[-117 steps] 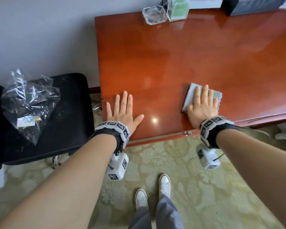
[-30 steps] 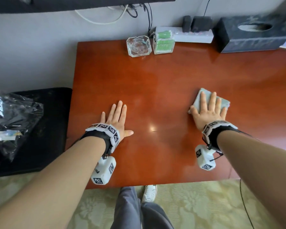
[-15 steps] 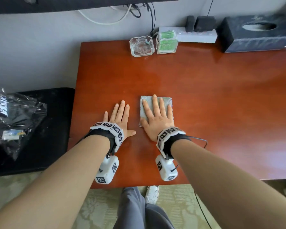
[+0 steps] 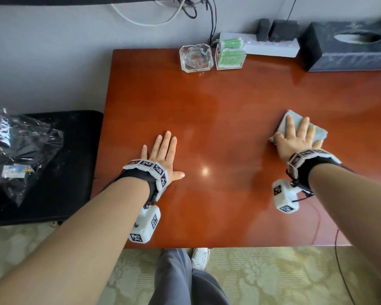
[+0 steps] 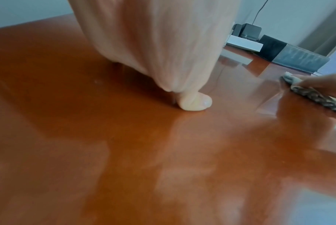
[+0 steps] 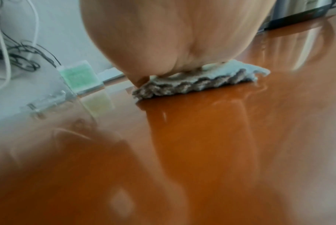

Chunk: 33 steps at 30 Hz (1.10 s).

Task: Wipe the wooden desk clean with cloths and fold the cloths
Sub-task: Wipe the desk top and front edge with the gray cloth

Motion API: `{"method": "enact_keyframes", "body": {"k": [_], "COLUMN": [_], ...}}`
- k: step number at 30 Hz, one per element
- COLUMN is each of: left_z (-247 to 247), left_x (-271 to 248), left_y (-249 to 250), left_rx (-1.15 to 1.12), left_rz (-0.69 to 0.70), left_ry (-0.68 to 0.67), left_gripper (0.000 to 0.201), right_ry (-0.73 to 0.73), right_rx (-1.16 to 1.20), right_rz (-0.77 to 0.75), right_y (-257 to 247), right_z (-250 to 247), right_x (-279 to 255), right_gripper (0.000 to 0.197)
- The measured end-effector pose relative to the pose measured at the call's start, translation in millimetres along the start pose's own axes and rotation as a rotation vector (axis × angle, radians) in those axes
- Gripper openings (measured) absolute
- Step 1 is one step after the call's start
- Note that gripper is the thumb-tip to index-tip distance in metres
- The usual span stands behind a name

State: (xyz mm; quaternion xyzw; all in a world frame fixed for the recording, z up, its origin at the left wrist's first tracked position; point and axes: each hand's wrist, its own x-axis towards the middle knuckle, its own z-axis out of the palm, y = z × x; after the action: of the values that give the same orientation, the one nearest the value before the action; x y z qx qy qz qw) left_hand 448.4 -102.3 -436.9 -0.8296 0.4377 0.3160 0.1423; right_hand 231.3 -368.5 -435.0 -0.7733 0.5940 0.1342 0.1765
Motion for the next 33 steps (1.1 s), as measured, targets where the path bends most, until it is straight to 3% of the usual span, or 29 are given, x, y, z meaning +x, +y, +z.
{"method": "enact_keyframes", "body": {"k": [2, 8, 12, 14, 18, 22, 24, 29, 33], "left_z": [1.4, -2.1, -12.4, -24.8, -50.4, -61.6, -63.8, -61.5, -64.4], "left_x": [-0.4, -4.7, -10.1, -8.9, 6.4, 27.4, 35.1, 37.4, 37.3], "left_y": [0.5, 5.7, 12.2, 18.6, 32.2, 41.6, 40.9, 34.8, 39.1], "left_rx": [0.005, 0.034, 0.074, 0.084, 0.116, 0.212, 0.221, 0.227, 0.262], "left_rz": [-0.002, -0.018, -0.044, -0.061, -0.063, 0.059, 0.089, 0.115, 0.114], "left_ry": [0.011, 0.013, 0.029, 0.015, 0.032, -0.038, -0.089, -0.061, -0.067], "left_gripper": [0.101, 0.100, 0.103, 0.110, 0.138, 0.144, 0.146, 0.146, 0.146], "right_ry": [-0.002, -0.099, -0.125, -0.122, -0.085, -0.040, -0.024, 0.000, -0.046], "right_rx": [-0.011, -0.120, -0.153, -0.142, -0.051, -0.009, 0.004, -0.008, -0.060], "right_rz": [-0.051, -0.445, -0.517, -0.487, -0.223, 0.045, 0.107, 0.130, -0.123], "right_y": [-24.4, -121.0, -124.3, -107.0, -57.4, 8.6, 27.4, 2.8, -58.9], "right_z": [6.6, 47.2, 47.0, 36.1, 7.4, -20.2, -26.4, -18.7, -4.1], "right_x": [-10.6, -67.5, -65.4, -47.7, -4.2, 30.9, 38.6, 28.5, 14.2], "right_gripper": [0.066, 0.065, 0.061, 0.060, 0.062, 0.066, 0.067, 0.067, 0.068]}}
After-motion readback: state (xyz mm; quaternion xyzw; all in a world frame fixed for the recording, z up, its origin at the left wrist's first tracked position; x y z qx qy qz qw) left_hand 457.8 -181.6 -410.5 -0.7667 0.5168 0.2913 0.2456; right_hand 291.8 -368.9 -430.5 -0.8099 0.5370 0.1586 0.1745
